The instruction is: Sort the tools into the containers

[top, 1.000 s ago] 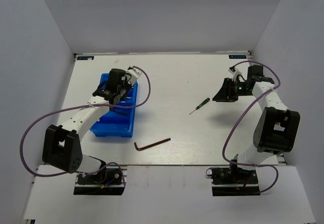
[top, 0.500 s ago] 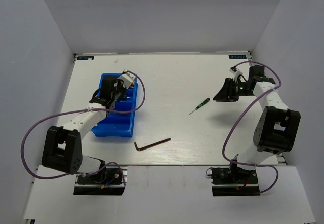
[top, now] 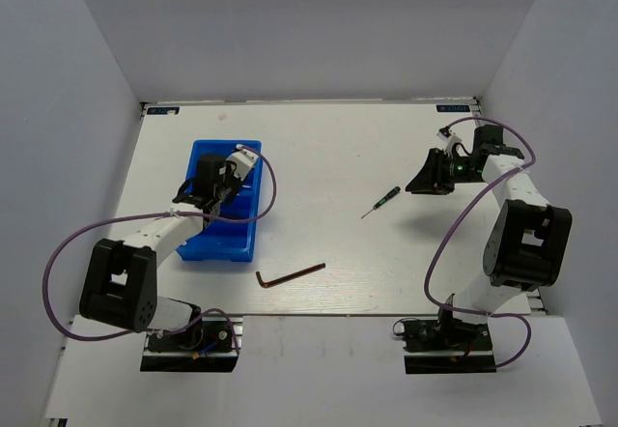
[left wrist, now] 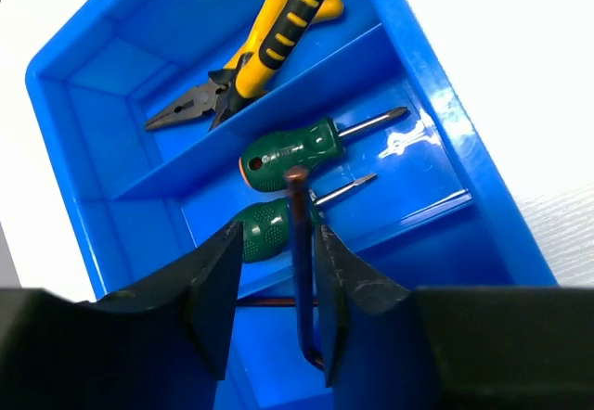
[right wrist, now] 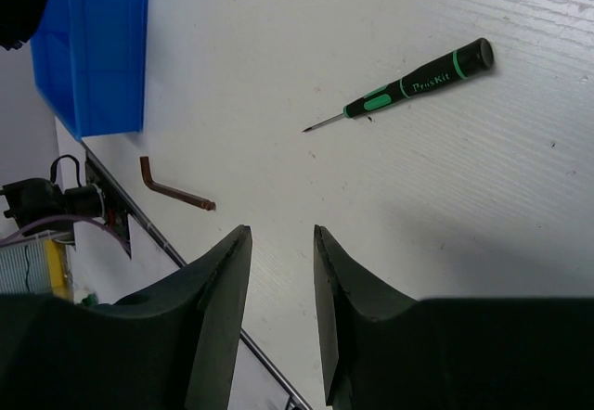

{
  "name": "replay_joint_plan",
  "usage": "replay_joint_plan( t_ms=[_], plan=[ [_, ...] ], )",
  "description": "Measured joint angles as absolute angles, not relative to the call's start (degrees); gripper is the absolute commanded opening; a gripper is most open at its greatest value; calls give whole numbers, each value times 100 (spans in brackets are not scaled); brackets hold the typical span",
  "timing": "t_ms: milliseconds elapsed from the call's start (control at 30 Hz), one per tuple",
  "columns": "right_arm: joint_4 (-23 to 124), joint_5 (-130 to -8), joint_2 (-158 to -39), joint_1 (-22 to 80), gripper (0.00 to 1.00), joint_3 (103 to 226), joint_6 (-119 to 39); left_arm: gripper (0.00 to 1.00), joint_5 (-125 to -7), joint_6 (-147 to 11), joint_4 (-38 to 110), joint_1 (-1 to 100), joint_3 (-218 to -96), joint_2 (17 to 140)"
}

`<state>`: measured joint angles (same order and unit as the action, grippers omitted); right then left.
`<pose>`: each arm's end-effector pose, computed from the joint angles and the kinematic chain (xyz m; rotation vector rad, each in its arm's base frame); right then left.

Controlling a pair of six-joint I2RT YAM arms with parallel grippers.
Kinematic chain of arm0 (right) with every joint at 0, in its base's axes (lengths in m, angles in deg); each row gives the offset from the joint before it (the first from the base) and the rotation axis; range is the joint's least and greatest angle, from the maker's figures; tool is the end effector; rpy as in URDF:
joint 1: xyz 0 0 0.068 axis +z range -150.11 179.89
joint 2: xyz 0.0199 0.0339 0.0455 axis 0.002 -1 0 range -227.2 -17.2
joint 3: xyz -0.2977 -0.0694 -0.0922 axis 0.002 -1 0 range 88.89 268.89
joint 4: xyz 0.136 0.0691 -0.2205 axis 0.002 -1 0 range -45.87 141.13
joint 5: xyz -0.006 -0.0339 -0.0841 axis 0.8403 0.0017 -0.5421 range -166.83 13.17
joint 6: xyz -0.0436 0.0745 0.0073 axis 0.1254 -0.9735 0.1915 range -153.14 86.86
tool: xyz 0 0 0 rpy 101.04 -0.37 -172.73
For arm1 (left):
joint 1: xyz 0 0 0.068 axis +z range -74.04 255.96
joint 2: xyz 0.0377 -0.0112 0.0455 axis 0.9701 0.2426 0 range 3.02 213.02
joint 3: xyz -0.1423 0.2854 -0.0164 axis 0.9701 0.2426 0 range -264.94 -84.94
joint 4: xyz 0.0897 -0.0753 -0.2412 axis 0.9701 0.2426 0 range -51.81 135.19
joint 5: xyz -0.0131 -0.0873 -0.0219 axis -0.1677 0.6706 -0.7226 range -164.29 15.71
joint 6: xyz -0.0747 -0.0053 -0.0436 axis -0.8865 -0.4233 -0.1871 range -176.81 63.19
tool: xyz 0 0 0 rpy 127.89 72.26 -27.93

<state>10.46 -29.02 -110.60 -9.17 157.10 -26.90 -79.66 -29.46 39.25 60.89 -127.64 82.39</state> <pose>0.3480 0.0020 0.2573 -0.1716 2.4489 1.0041 0.3103 -0.0762 0.2256 0.7606 2.1017 0.2213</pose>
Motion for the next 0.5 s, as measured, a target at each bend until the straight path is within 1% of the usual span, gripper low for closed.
replay_joint_plan(
  t_ms=[33, 67, 233, 367, 467, 500],
  plan=[
    [1044, -2900, -11058, -917, 39, 15710, -2690, 52, -7966, -2972, 3923, 6091, -12761, 8237],
    [1044, -2889, -11060, -917, 39, 15712, -2690, 54, -7966, -2977, 3923, 6089, -12761, 8237],
    [1040, -2865, -11058, -933, 39, 15714, -2690, 55, -7979, -3027, 3951, 6091, -12761, 8141],
    [1038, -2865, -11058, -950, 39, 15714, -2693, 58, -7966, -3092, 4078, 6091, -12766, 7813],
    [1038, -2865, -11060, -952, 39, 15714, -2693, 58, -7846, -3182, 4211, 6091, -12794, 7371],
    [1036, -2865, -11058, -952, 39, 15714, -2693, 55, -7780, -3228, 4281, 6089, -12834, 7209]
  ],
)
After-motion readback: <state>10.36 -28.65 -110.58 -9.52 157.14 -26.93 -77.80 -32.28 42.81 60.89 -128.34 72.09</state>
